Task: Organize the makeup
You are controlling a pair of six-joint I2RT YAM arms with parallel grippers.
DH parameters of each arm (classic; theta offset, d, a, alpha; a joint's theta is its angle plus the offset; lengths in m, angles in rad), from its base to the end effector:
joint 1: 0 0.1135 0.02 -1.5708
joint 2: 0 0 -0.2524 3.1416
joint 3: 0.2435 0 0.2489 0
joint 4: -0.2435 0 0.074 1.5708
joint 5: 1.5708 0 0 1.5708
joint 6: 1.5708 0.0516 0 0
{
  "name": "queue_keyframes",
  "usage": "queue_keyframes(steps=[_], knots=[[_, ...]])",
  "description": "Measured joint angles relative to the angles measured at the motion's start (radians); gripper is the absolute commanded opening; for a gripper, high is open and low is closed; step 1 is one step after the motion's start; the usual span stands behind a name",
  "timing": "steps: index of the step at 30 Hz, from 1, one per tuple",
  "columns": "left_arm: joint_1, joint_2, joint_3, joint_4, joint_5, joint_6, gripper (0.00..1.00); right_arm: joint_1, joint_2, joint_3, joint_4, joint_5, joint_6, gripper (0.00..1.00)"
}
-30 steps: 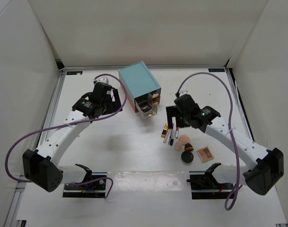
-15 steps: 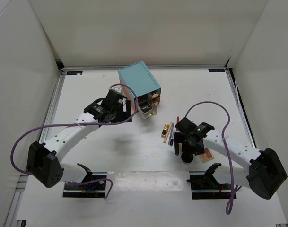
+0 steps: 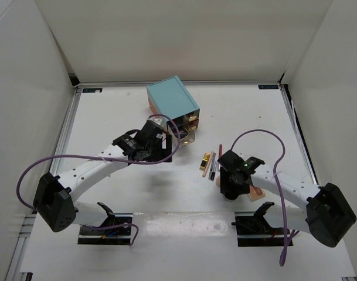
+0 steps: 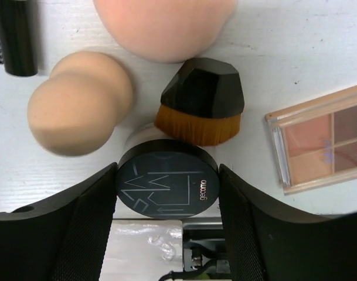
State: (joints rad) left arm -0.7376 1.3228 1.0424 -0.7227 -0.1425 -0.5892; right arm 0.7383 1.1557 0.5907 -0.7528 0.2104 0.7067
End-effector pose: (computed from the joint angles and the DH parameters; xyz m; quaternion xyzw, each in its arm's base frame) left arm 0.2077 -0.1789 0.2435 0.0511 0.9564 -0.1182 0.2622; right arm 0.1445 0.1169 0.1453 -0.0023 0.9866 0.0048 0.1630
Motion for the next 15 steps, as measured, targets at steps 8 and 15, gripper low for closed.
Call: queue_keyframes(steps=[8, 15], knots=[[-0.006, 0.000, 0.074, -0.034, -0.061, 0.018, 0.98, 0.037, -0.064, 0.204, -0.067, -0.039, -0.073, 0.36], [0.002, -0.003, 0.217, -0.051, -0.183, 0.051, 0.98, 0.042, 0.063, 0.553, 0.032, -0.003, -0.259, 0.35]])
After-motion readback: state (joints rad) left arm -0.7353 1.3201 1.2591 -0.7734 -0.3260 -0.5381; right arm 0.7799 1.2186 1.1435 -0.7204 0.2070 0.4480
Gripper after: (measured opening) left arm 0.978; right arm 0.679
